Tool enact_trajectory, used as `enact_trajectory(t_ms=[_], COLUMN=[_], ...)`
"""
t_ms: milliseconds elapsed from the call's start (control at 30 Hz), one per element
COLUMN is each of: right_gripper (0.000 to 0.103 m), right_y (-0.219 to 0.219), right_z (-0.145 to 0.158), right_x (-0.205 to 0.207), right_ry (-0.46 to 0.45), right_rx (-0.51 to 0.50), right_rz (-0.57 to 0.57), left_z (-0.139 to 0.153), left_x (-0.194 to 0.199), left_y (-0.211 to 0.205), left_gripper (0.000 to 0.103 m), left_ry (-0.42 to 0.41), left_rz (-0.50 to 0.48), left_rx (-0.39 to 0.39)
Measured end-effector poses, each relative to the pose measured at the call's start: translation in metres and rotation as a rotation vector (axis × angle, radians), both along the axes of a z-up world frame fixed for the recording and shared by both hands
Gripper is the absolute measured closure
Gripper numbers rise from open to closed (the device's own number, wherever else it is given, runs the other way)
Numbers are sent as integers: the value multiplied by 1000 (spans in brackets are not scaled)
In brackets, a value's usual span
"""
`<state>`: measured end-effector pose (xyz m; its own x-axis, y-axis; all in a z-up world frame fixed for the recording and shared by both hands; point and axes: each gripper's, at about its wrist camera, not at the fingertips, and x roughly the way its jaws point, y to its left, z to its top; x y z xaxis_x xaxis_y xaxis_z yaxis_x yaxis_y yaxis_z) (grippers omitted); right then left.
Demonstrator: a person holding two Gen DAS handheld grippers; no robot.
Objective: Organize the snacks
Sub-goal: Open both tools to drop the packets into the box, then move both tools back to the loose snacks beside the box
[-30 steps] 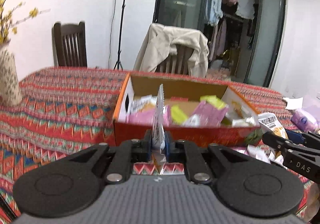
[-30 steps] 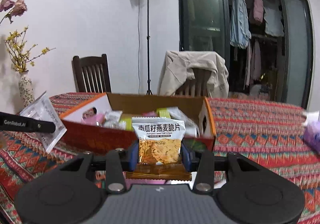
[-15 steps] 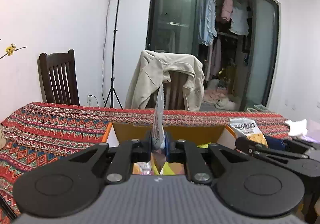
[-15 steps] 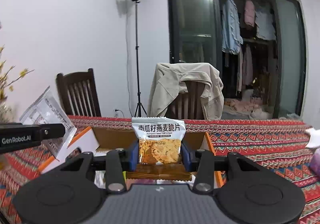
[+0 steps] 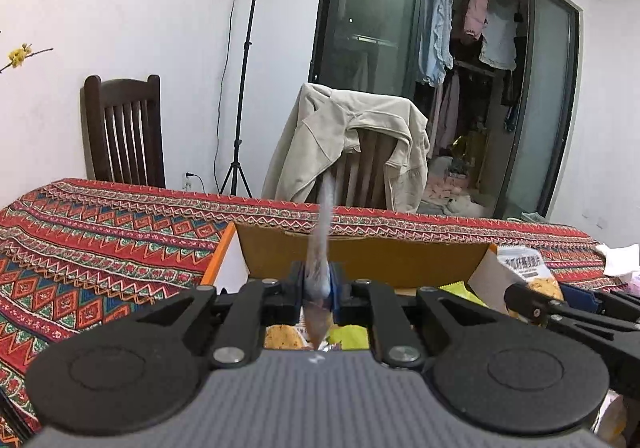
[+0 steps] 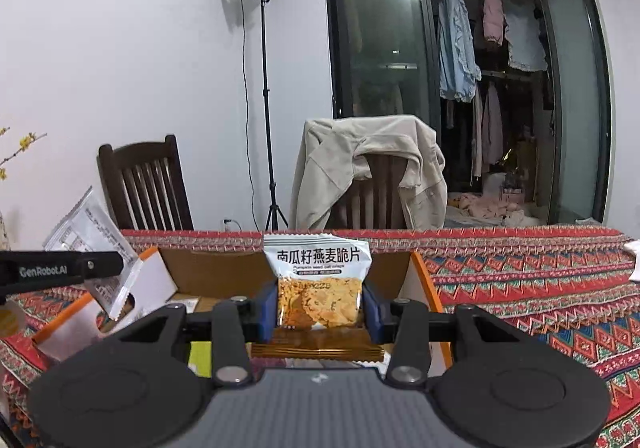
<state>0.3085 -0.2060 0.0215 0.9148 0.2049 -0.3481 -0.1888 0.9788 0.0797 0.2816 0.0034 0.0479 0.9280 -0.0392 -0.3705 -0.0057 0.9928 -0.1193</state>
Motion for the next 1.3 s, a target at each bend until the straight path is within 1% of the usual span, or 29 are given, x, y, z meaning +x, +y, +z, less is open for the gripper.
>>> enact_trajectory(t_ms=[33,67,100,133,167,233,267,300,367,533,733,867,967,1033,1167,1300], right_gripper=[60,55,47,28,12,3,0,0,0,0,0,0,0,0,0,0], right_y=[0,0,0,-2,-3,-4,-4,-4,-3,-2,-4,-5,-7,-9,-15,-18], right_z=[-1,-2,-3,-2,-2,-1,0,0,0,2,11,30,45,52,56,45], right_x=[1,1,2,2,0,-4,-7,-10,-12,-16,-23,-40,-57,-68,-89,-109], right_ry=[8,13,22,25,21,11,8,3,-9,-17,-24,-36,-47,-46,-36,-2], right_rx=[-2,0,6,16,28,46,48,49,39,35,43,32,22,16,17,9], right_rz=[3,9,14,17,23,41,45,46,44,40,26,14,18,25,54,67], left_z=[-1,-2,-2,-2,-1,1,2,3,3,4,19,40,54,59,62,51], left_x=[-1,-1,-2,-3,-5,-10,-12,-13,-12,-11,-22,-39,-52,-60,-77,-92], left_y=[1,1,3,5,7,9,11,12,14,14,12,8,8,8,6,5], left_gripper=[87,77,68,41,17,0,0,0,0,0,0,0,0,0,0,0], left_ry=[-1,0,0,-6,-17,-54,-70,-75,-72,-61,-72,-80,-75,-74,-50,-7], left_rz=[0,1,3,11,23,65,72,70,71,89,85,92,73,60,46,33], left_rx=[0,-3,-11,-23,-29,-33,-38,-44,-55,-50,-62,-51,-67,-58,-29,-5])
